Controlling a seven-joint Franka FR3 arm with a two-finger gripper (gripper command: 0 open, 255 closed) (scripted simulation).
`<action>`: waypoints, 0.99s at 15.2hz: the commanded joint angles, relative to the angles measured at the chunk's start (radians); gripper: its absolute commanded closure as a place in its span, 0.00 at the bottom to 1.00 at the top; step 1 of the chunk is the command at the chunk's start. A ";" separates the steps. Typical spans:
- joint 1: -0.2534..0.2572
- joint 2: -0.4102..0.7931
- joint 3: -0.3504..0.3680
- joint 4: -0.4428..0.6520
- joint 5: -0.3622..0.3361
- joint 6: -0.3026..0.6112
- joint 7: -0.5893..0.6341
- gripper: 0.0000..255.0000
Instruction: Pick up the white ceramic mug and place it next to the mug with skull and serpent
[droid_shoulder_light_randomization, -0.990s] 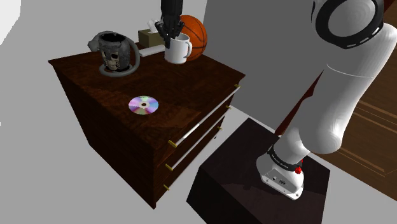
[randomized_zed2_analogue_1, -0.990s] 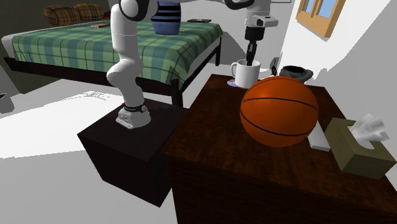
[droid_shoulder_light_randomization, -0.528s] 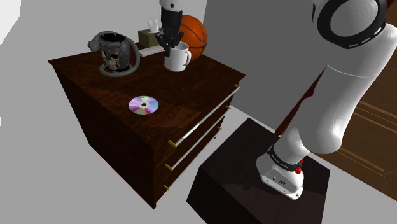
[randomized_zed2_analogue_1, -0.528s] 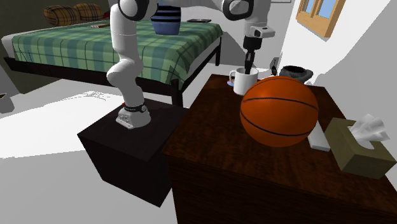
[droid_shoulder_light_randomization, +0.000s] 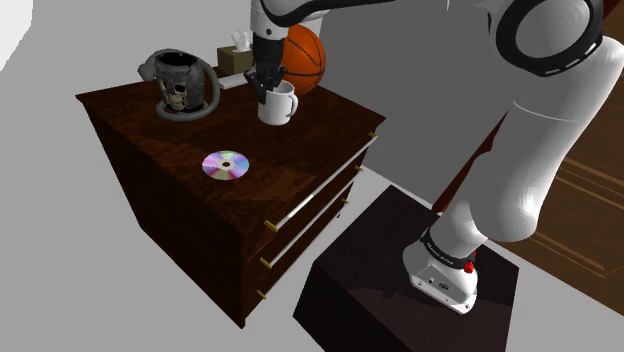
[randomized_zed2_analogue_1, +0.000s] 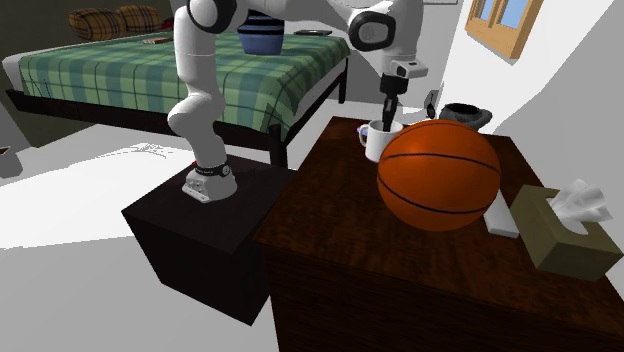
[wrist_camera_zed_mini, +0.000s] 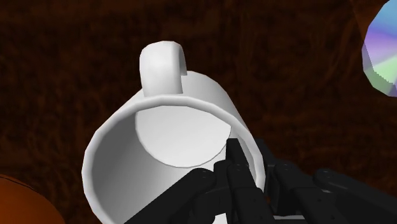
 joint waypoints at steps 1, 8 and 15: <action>0.000 0.006 0.000 -0.024 0.000 0.031 0.001 1.00; 0.000 0.006 0.000 -0.024 0.000 0.031 0.001 1.00; 0.000 0.006 0.000 -0.024 0.000 0.031 0.001 0.00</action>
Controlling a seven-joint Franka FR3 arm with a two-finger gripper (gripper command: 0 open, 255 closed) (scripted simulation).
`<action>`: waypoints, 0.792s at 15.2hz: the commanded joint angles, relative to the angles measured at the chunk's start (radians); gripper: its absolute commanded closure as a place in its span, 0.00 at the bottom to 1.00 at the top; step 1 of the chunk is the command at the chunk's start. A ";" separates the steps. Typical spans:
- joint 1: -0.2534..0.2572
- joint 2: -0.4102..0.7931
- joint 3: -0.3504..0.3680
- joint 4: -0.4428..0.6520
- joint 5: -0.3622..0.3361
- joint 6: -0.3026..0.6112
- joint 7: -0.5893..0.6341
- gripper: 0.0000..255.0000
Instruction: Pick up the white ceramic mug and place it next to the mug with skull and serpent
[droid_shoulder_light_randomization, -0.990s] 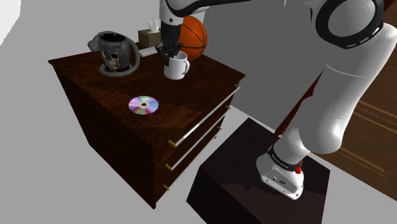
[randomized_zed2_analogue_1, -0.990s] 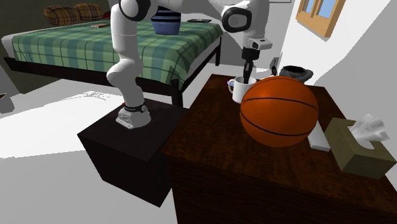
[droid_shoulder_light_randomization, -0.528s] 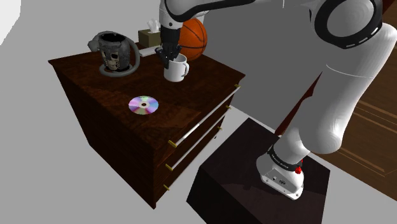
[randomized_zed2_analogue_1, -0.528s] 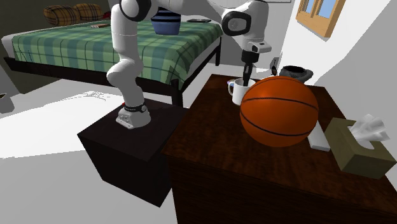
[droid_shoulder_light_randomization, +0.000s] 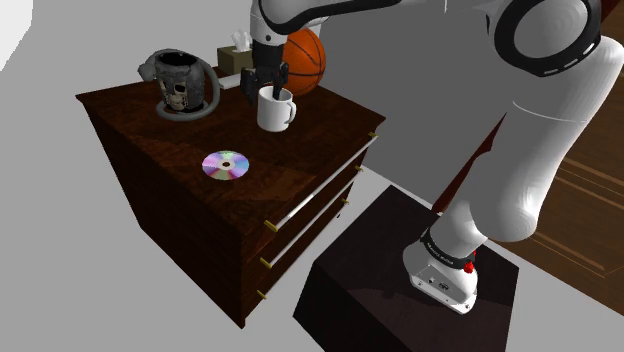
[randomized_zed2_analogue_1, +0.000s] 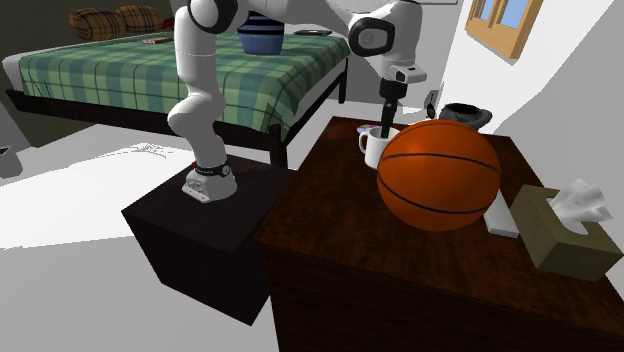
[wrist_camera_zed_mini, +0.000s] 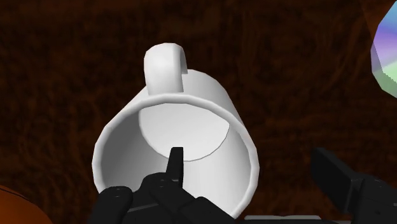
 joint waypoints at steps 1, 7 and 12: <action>0.000 -0.006 0.000 0.025 0.000 -0.032 0.000 0.00; 0.001 -0.017 0.000 0.105 0.000 -0.122 0.000 0.00; 0.001 -0.017 0.000 0.105 0.000 -0.122 0.000 0.00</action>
